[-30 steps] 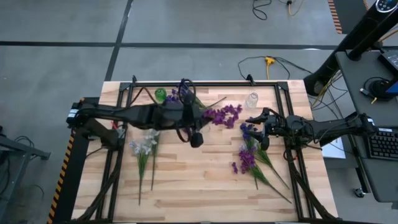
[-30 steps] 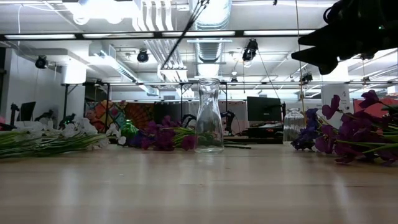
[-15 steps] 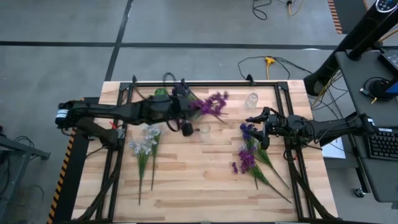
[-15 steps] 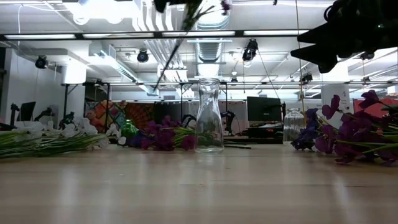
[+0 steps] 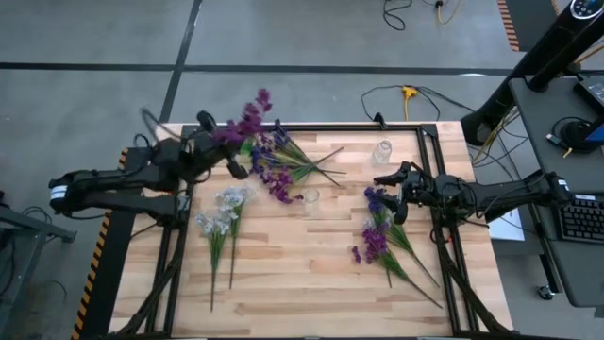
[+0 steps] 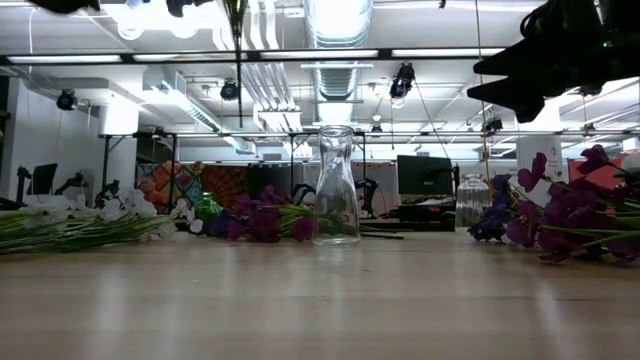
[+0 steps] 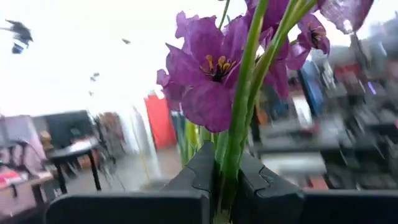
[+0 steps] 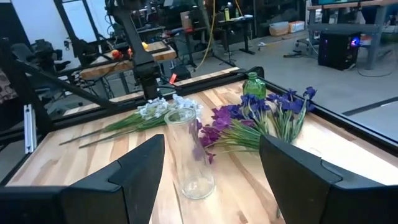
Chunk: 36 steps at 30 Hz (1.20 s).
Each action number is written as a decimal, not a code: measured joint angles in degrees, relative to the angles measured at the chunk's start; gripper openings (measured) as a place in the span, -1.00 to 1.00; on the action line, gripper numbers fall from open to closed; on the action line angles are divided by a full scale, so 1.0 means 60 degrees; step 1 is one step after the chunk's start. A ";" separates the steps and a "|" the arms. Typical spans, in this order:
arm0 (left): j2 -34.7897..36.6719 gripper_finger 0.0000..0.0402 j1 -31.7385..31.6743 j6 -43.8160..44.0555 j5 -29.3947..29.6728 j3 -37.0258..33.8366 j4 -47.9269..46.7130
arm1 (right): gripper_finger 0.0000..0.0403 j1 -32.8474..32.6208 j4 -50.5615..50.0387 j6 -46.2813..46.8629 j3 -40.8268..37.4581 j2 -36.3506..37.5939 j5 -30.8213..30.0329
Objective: Sort flowers into vase by color
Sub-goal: Put the bottom left violet flowers into the green flower vase
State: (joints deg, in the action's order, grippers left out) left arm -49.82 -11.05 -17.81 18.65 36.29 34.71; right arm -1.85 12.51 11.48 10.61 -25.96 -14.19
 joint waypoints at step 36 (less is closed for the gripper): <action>-0.1501 -0.98 -0.7177 0.2094 -0.4122 -0.0104 -0.0911 | 0.26 0.0000 0.0407 0.1335 -0.0002 -0.1449 -0.2386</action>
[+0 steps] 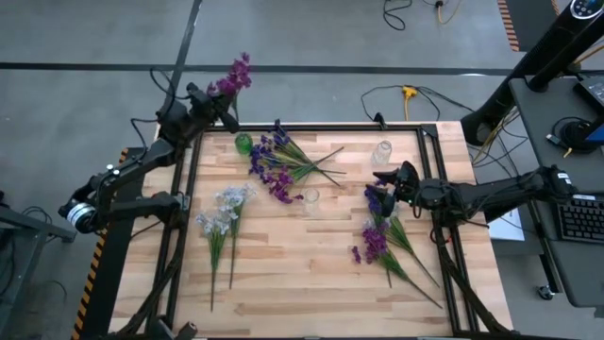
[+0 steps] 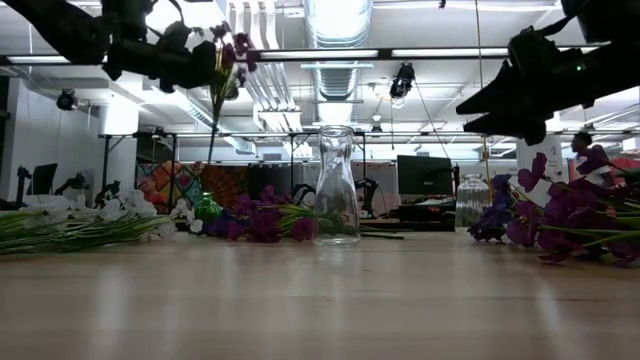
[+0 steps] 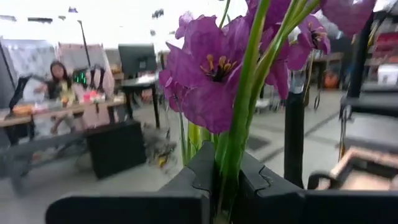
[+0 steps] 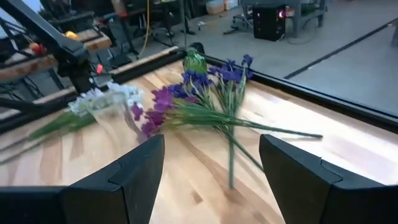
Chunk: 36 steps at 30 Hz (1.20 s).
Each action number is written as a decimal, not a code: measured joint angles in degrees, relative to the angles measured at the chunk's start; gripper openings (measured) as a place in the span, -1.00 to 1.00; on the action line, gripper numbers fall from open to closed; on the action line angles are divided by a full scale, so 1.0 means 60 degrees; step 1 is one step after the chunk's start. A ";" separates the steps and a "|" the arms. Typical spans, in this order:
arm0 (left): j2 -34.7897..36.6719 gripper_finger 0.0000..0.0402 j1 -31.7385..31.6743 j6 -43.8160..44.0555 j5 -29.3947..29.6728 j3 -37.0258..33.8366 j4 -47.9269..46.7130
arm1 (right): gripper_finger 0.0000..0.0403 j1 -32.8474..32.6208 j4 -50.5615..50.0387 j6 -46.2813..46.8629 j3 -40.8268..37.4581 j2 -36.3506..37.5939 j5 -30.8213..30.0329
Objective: Sort flowers into vase by color
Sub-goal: Put the bottom left violet flowers into the green flower vase
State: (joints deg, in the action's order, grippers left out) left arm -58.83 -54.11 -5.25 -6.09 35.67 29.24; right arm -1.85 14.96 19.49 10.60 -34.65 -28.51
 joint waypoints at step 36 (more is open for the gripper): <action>-0.0513 -0.98 -0.0141 -0.0043 -0.0102 -0.0023 0.0292 | 0.26 0.0000 0.0347 -0.0102 -0.0001 -0.0004 0.0021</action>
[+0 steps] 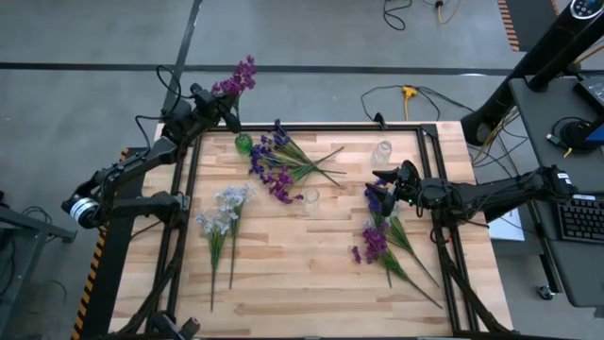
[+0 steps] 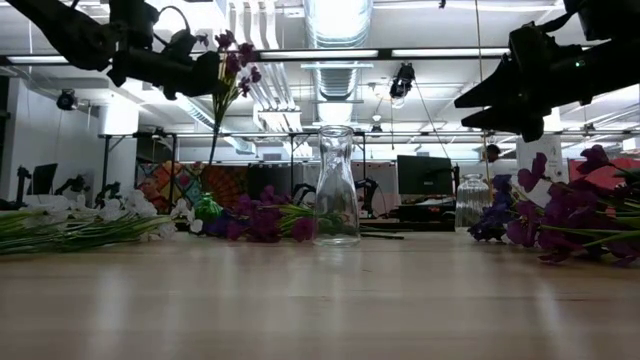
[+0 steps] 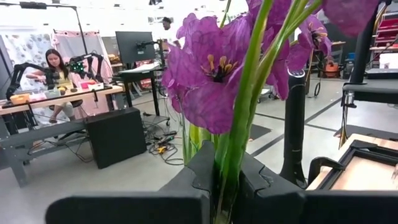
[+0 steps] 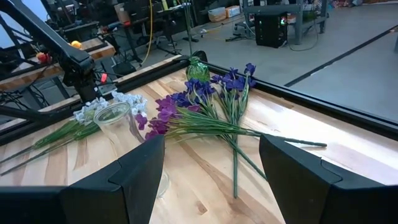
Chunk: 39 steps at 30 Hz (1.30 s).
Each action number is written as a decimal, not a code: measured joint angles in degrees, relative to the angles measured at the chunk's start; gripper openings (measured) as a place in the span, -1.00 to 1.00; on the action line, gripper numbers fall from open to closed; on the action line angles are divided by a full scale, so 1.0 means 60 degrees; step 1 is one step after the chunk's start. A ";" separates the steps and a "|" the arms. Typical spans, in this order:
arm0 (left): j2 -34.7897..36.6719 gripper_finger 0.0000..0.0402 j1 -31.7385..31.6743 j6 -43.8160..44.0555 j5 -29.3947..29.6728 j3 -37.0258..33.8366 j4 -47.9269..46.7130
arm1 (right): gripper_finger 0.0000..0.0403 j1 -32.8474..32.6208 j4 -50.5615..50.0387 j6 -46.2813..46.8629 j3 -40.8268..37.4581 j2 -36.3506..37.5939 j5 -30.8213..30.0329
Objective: Sort flowers into vase by color
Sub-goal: Put the bottom left violet flowers into the green flower vase
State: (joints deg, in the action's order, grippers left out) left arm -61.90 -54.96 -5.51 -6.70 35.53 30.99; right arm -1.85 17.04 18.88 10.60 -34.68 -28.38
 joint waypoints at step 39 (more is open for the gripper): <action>-0.0631 -0.85 0.0000 -0.0169 0.0011 -0.0015 0.0162 | 0.26 0.0000 -0.0004 -0.0001 0.0000 0.0000 0.0051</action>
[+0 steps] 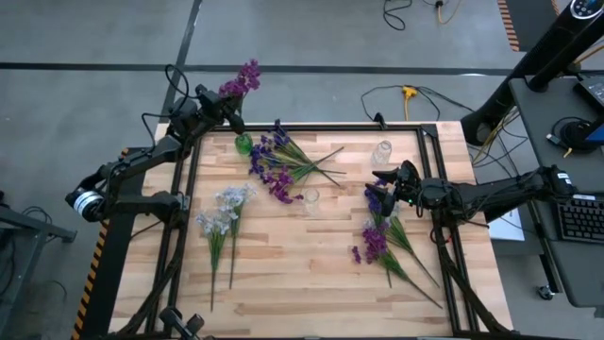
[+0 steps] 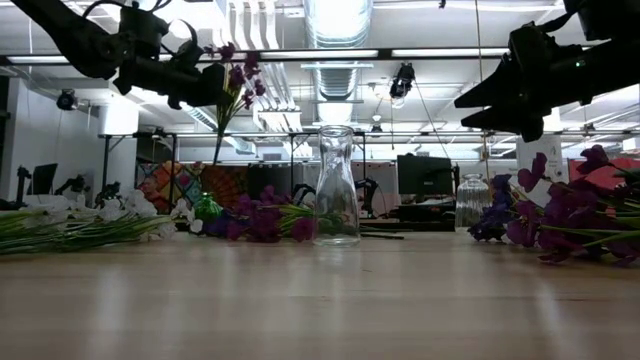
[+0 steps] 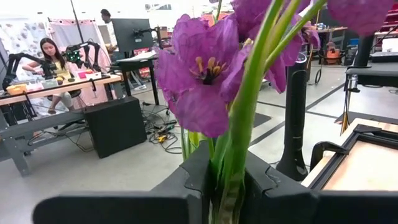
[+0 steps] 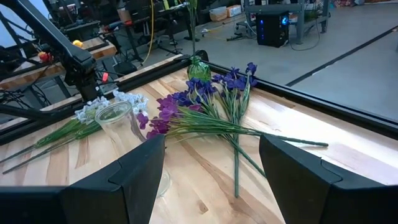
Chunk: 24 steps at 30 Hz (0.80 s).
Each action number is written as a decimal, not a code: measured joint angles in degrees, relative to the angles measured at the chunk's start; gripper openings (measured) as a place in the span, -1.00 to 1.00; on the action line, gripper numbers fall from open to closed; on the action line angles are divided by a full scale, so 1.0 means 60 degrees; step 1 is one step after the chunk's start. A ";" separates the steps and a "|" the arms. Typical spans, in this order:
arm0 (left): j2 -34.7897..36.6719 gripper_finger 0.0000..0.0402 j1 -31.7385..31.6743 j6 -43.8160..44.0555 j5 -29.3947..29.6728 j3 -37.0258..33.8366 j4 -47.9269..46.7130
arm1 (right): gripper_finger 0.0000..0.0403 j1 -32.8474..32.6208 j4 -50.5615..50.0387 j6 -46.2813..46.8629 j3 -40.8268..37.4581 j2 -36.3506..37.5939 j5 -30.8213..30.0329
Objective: Sort flowers into vase by color
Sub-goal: Put the bottom left violet flowers into the green flower vase
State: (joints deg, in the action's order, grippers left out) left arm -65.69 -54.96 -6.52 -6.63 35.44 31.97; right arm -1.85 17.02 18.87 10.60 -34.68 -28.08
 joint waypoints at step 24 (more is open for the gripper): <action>0.0354 -0.42 0.0000 -0.0080 0.0004 -0.0004 -0.1744 | 0.26 -0.0001 0.0000 -0.0069 0.0002 0.0000 0.0187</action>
State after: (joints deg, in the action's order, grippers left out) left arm -63.56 -54.96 -7.01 -6.61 35.42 21.50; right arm -1.86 17.02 18.46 10.61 -34.68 -26.96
